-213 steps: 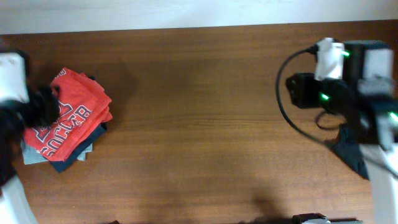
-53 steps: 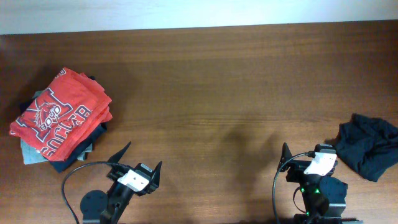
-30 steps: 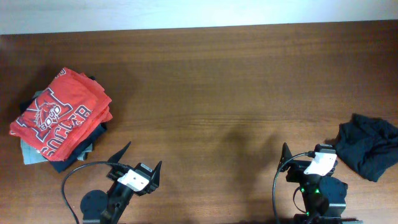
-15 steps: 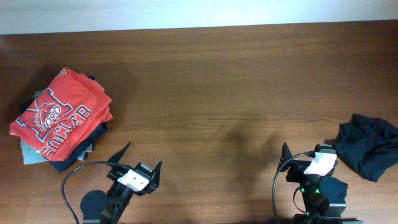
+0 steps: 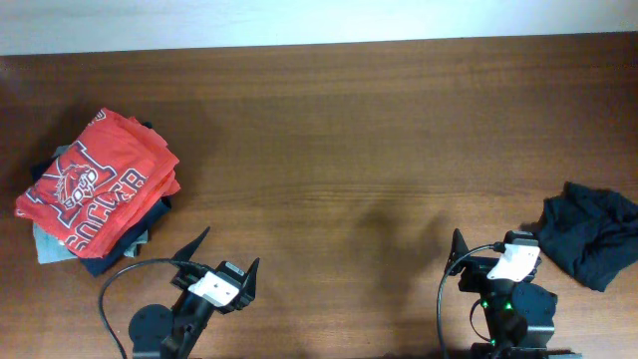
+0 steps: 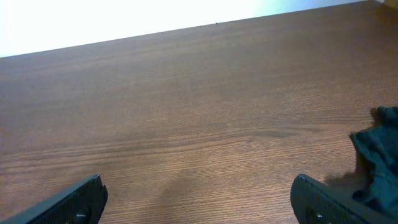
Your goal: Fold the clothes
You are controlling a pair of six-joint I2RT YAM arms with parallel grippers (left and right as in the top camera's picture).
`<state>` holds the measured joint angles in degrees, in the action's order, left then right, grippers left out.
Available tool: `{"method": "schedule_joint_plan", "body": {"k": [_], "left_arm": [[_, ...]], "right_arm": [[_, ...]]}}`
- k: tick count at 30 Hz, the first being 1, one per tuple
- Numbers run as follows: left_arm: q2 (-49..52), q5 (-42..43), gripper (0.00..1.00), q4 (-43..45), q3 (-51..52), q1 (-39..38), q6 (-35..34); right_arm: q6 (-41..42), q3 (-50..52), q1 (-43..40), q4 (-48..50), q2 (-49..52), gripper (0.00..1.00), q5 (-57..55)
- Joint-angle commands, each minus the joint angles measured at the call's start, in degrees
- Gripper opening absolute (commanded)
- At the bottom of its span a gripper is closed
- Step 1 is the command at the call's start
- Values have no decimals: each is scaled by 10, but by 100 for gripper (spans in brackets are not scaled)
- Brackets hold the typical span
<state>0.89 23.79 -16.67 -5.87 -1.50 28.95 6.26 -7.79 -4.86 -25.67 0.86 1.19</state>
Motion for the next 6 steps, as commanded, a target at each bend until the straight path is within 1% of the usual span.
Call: {"method": "schedule_joint_plan", "body": {"k": [1,6], "left_arm": [[-6,-2,99,3,6,-3,3],[-6,-2,99,3,6,-3,3]], "right_arm": [[4,4,-4,0,-3,99,1],[4,4,-4,0,-3,99,1]]}}
